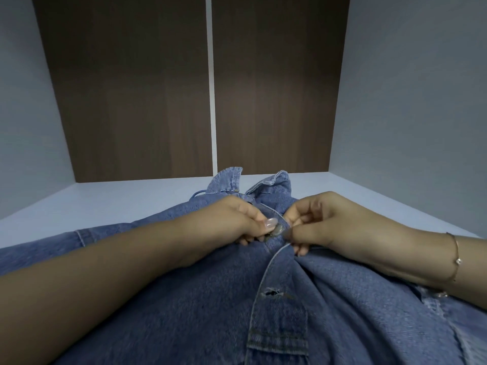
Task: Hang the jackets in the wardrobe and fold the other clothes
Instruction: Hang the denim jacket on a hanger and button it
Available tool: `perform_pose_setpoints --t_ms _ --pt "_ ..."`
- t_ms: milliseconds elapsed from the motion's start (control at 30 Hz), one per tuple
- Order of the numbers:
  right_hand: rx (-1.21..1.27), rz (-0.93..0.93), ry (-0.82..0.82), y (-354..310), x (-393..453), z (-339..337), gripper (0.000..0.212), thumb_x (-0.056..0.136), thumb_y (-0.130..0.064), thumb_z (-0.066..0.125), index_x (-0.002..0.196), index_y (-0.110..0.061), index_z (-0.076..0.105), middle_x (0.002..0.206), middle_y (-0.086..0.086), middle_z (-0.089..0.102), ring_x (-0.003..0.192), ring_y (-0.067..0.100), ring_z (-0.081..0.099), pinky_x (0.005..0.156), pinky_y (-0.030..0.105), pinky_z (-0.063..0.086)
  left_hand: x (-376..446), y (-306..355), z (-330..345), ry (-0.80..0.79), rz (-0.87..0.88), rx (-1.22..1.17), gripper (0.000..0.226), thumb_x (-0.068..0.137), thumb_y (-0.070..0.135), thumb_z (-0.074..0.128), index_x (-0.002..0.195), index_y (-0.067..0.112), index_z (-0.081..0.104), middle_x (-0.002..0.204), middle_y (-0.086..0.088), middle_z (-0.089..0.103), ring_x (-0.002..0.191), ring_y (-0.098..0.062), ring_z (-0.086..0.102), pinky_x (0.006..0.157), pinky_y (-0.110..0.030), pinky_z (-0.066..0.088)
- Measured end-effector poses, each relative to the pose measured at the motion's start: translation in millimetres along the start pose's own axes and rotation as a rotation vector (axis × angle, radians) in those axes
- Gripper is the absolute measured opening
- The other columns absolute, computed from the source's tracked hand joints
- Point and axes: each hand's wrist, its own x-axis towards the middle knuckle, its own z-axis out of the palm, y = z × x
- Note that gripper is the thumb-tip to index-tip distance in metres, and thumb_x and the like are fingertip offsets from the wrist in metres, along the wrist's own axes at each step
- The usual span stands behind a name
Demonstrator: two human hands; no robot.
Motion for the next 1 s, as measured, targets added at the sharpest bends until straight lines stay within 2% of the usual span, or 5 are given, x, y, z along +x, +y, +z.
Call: perform_pose_setpoints --t_ms 267,567,767,867,1000 --pt "-0.688 -0.384 0.182 -3.3 -3.7 -1.2 0.022 0.083 -0.033 0.075 0.077 -0.015 0.063 0.06 -0.01 0.055 0.061 0.002 0.052 0.058 0.014 0.039 1.5 9.7 -1.0 -0.069 -0.173 -0.176 0.029 0.094 0.018 0.06 0.067 0.009 0.058 0.055 0.003 0.051 0.051 -0.006 0.037 0.053 -0.016 0.03" --pt "-0.546 -0.089 0.188 -18.8 -48.0 -68.3 0.007 0.087 -0.026 0.069 0.085 -0.03 0.075 0.078 -0.011 0.073 0.069 0.001 0.063 0.063 0.011 0.046 -29.0 38.5 -5.4 0.266 0.132 0.768 0.048 0.094 0.052 0.052 0.075 0.01 0.064 0.064 0.003 0.054 0.057 -0.008 0.047 0.053 -0.013 0.034" --pt "-0.671 0.095 0.159 7.1 -88.2 -83.2 0.024 0.072 -0.058 0.07 0.087 -0.039 0.072 0.088 -0.012 0.067 0.078 0.005 0.062 0.075 0.02 0.05 -89.0 53.8 1.2 -0.112 -0.131 0.767 0.068 0.067 0.085 0.043 0.07 0.021 0.068 0.069 0.01 0.071 0.049 0.0 0.057 0.067 -0.023 0.05" --pt "-0.65 0.076 0.241 17.6 -88.4 -80.9 0.02 0.078 -0.049 0.073 0.088 -0.032 0.073 0.084 -0.009 0.066 0.07 0.002 0.057 0.061 0.011 0.042 -105.9 42.2 11.9 -0.04 -0.03 0.703 0.049 0.073 0.07 0.06 0.074 0.02 0.062 0.065 0.007 0.066 0.053 -0.001 0.055 0.068 -0.026 0.049" --pt "-0.844 -0.172 0.409 23.6 -89.2 -69.9 0.016 0.087 -0.027 0.07 0.092 -0.013 0.075 0.083 0.002 0.065 0.077 0.023 0.059 0.073 0.039 0.049 -115.2 29.5 30.3 0.113 0.061 0.392 0.031 0.084 0.039 0.07 0.067 0.019 0.056 0.056 0.01 0.054 0.054 -0.004 0.052 0.065 -0.026 0.043"
